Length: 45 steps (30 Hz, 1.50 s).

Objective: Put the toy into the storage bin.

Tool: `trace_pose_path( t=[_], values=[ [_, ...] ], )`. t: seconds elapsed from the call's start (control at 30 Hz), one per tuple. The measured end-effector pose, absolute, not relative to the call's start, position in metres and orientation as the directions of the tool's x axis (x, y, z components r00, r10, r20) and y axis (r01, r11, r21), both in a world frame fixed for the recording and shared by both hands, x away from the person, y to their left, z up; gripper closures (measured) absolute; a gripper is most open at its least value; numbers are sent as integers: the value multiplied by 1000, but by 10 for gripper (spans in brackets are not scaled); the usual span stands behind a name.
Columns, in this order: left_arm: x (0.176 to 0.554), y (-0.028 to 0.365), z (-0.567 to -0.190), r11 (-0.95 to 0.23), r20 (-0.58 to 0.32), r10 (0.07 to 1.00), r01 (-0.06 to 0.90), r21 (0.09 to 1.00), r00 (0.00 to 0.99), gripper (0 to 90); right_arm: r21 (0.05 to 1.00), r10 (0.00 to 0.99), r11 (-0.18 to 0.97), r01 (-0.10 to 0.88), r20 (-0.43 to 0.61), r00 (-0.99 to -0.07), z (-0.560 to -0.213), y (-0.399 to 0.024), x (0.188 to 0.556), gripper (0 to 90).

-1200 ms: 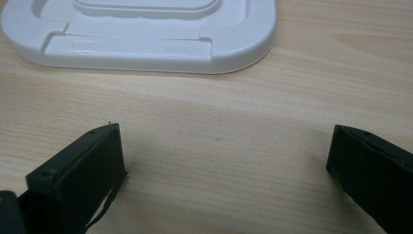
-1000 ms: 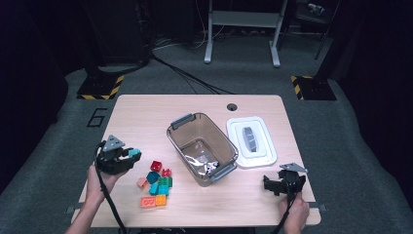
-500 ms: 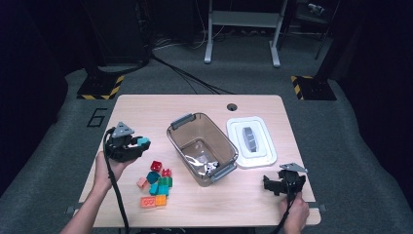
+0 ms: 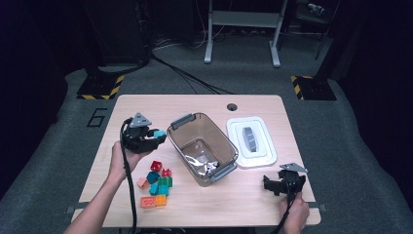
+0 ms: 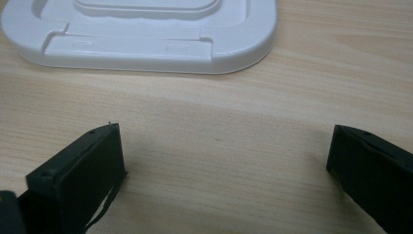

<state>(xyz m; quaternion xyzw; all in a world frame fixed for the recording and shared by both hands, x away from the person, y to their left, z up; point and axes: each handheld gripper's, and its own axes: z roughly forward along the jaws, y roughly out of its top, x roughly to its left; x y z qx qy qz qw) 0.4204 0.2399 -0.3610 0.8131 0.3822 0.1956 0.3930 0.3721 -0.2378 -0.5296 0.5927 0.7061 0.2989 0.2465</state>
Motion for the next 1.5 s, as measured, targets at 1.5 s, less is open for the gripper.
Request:
trace_pose_path(
  t=[1.5],
  values=[
    [386,139,-393,-507,-97,566,439,742,818,596,714,984,120,690,6,-177,-530,-238,372,0]
  ],
)
